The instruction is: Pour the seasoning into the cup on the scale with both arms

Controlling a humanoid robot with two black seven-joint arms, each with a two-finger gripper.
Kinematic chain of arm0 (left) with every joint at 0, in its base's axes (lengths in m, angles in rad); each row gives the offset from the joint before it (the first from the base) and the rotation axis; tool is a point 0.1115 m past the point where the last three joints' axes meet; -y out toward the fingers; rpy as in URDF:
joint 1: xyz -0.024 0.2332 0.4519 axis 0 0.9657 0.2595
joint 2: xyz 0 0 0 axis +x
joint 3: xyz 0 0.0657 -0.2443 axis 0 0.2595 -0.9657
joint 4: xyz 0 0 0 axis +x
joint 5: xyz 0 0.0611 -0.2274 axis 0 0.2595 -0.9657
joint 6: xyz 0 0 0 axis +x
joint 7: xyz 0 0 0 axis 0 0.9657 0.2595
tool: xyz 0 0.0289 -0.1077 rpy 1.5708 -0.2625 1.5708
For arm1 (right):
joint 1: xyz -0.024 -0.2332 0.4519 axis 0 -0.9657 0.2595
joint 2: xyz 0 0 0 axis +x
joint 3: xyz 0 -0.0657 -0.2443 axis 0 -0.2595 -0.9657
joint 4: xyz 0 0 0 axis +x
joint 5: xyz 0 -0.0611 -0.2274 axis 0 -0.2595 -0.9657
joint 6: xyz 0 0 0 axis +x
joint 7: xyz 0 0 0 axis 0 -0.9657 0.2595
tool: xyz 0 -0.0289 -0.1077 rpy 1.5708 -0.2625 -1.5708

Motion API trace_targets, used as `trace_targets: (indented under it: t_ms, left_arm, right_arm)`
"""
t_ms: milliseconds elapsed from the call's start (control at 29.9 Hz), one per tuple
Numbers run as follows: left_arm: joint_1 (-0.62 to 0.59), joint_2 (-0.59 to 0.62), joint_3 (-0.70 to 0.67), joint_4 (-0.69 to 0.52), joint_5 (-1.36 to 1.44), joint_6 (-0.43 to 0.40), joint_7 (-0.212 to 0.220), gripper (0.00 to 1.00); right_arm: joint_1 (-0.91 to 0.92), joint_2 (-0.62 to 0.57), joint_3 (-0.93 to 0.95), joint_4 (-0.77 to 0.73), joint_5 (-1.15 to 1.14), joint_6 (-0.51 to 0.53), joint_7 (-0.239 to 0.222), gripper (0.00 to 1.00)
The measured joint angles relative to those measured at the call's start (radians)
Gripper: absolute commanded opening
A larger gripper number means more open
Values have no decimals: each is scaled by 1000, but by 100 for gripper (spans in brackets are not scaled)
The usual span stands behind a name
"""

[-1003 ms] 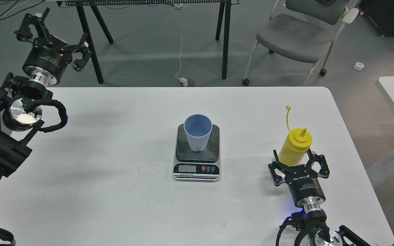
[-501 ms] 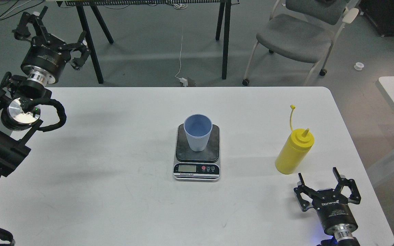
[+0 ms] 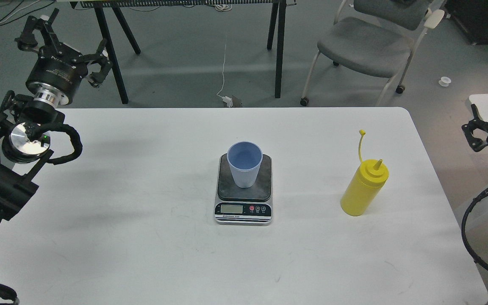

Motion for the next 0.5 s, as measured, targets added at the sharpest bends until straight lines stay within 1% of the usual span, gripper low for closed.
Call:
trace_targets:
  t_ms: [134,234,334,501]
  left_arm:
    - [1,-5,0,2,-2,-4,0,100]
    - [8,-9,0,2,-5,-16,-2,100]
    - [21,-10,-2,2,-6,-21,-5,100]
    - [33,-11,-2,-1,-6,-19,-9,100]
  right_arm:
    - [189,44,-93,-172,-5,0,-35,99]
    - [281,102,-111,-267,-1,0,-50,99]
    - [332,144,-113,-305,1,0,-54,99]
    - [351,181,-109,-311,3,0,-54,99]
